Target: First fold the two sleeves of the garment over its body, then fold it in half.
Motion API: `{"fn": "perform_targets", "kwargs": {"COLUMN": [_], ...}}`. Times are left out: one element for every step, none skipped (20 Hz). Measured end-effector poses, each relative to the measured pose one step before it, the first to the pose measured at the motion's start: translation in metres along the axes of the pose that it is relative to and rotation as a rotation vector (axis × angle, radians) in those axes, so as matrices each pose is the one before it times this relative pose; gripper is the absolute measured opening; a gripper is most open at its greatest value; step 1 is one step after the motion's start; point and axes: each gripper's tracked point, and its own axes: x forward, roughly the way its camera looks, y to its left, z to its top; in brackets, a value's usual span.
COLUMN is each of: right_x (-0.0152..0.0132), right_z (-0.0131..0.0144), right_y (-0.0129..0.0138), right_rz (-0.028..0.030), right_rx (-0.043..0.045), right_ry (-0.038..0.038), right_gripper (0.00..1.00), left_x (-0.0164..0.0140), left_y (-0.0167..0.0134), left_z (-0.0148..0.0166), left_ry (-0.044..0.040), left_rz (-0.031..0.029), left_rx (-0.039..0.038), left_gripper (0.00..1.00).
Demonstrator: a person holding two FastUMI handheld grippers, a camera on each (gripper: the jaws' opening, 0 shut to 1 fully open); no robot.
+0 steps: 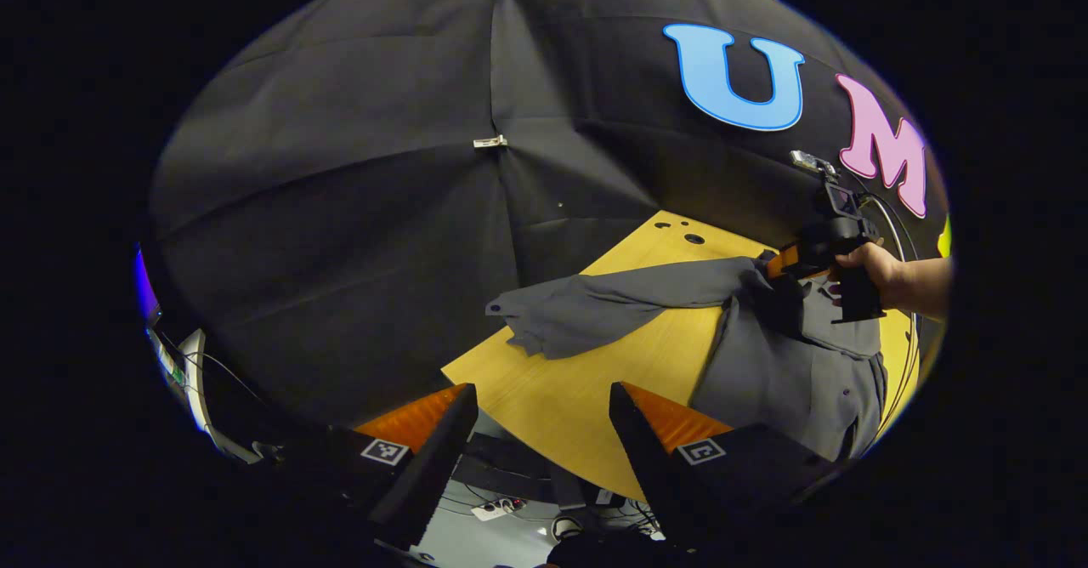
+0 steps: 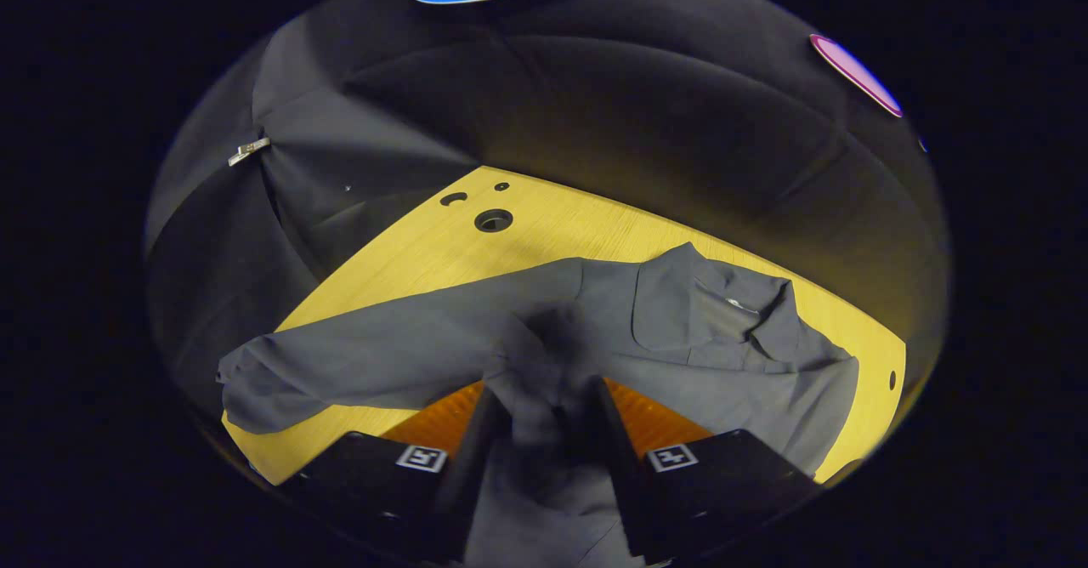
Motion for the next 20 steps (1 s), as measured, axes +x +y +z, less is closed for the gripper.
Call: {"fn": "perform_targets", "kwargs": {"right_x": [-0.00941, -0.01178, -0.01173, -0.013, -0.01323, -0.01372, -0.01511, -0.01383, -0.01486, -0.01376, -0.01405, -0.01405, -0.01352, -0.01324, -0.01182, -0.01259, -0.01264, -0.01353, -0.0123, -0.0103], "right_z": [-0.00026, 0.00131, 0.00214, 0.00105, 0.0026, 0.0016, 0.00195, 0.00106, 0.00038, -0.00177, -0.00115, -0.00288, -0.00412, -0.00376, -0.00441, -0.0044, -0.00412, -0.00635, -0.00696, -0.00764], "right_y": [0.00127, -0.00201, -0.00294, -0.00334, -0.00663, -0.0069, -0.00995, -0.00867, -0.0084, -0.00857, -0.01006, -0.01045, -0.0103, -0.00868, -0.0096, -0.00916, -0.00718, -0.0096, -0.00824, -0.008], "right_rz": [0.01254, -0.00129, -0.00067, -0.00429, -0.01055, -0.01183, -0.01922, -0.014, -0.01111, -0.01159, -0.01459, -0.01616, -0.0216, -0.01566, -0.02124, -0.02092, -0.01599, -0.01835, -0.01082, -0.01308], "right_rx": [0.00315, 0.00685, 0.00686, 0.003, 0.00215, 0.00025, 0.00087, 0.00061, 0.00013, -0.0025, -0.00213, -0.00289, 0.00379, 0.0092, 0.01566, 0.02639, 0.03399, 0.03756, 0.02955, 0.01986], "right_ry": [-0.00739, -0.01731, -0.02166, -0.02069, -0.02275, -0.02074, -0.02228, -0.01946, -0.01651, -0.01162, -0.01105, -0.00681, -0.00281, -0.00689, -0.00341, -0.00446, -0.00355, 0.00146, 0.00856, 0.00962], "right_gripper": [0.79, 0.87, 0.89, 0.99, 1.0, 1.0, 0.99, 0.98, 0.99, 0.98, 0.98, 0.98, 0.98, 0.99, 0.99, 0.98, 0.99, 0.99, 0.99, 0.98], "left_x": [0.00444, 0.00428, 0.0072, 0.00964, 0.01067, 0.01072, 0.01272, 0.01324, 0.01293, 0.01429, 0.01248, 0.01489, 0.01396, 0.01382, 0.01391, 0.01125, 0.01461, 0.0107, 0.01069, 0.00741], "left_y": [0.00007, 0.00012, 0.00185, 0.00346, 0.00404, 0.00337, 0.00167, 0.00117, 0.00154, 0.00136, 0.00022, -0.00324, -0.00324, -0.00194, -0.00079, -0.00004, -0.00108, -0.00071, -0.00273, 0.0007], "left_z": [0.00134, 0.0039, 0.00277, 0.00276, 0.00148, 0.00436, 0.00286, 0.00416, 0.00432, 0.00183, 0.00198, -0.00157, -0.00184, -0.00023, -0.00023, -0.00155, 0.00072, 0.00147, -0.00117, -0.0021], "left_ry": [-0.00726, -0.0068, -0.00615, 0.00037, 0.00137, 0.00124, -0.00027, 0.00042, 0.00004, 0.00463, 0.00815, 0.01558, 0.01246, 0.01333, 0.01422, 0.01062, 0.00639, 0.00375, 0.00925, 0.02117], "left_rz": [-0.00527, -0.01028, -0.00588, 0.00353, 0.00334, 0.00277, 0.0003, -0.00122, 0.0032, 0.00278, 0.00032, -0.01198, -0.00744, -0.00124, 0.00527, 0.00776, 0.0081, 0.0078, 0.00473, 0.00289], "left_rx": [-0.01023, -0.01609, -0.01372, -0.00945, -0.00896, -0.00912, -0.0068, -0.00237, 0.00141, -0.00151, -0.01054, -0.01561, -0.01353, -0.00573, -0.00057, 0.00176, 0.00556, 0.00753, 0.00763, 0.00359], "left_gripper": [0.99, 0.98, 0.98, 0.98, 0.98, 0.98, 0.99, 0.99, 0.99, 0.98, 0.98, 0.98, 0.98, 0.94, 0.98, 0.98, 0.98, 0.98, 0.98, 0.98]}}
